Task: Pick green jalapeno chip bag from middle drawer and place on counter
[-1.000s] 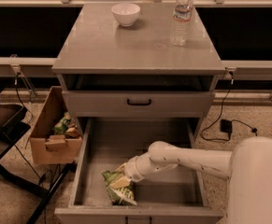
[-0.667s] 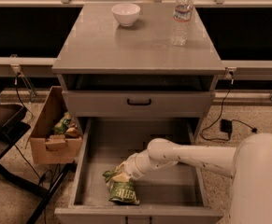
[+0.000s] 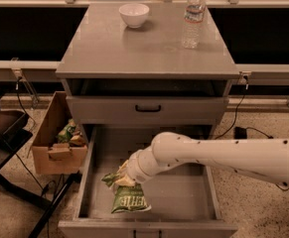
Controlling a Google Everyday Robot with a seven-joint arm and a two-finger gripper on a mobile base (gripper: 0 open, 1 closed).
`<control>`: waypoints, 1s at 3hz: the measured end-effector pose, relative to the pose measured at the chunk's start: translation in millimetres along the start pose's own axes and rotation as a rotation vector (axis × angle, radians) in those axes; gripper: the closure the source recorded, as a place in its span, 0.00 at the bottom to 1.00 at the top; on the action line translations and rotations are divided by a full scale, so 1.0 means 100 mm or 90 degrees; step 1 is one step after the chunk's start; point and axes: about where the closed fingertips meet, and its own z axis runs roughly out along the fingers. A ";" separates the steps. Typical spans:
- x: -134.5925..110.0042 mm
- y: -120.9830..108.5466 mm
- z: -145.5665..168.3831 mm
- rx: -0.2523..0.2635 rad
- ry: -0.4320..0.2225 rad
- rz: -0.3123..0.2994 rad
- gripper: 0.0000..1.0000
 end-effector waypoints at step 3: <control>-2.13 -0.66 -2.21 0.090 0.080 -0.032 1.00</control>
Offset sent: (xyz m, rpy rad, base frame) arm 0.1004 0.0180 0.3897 -0.2030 -0.1256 0.0236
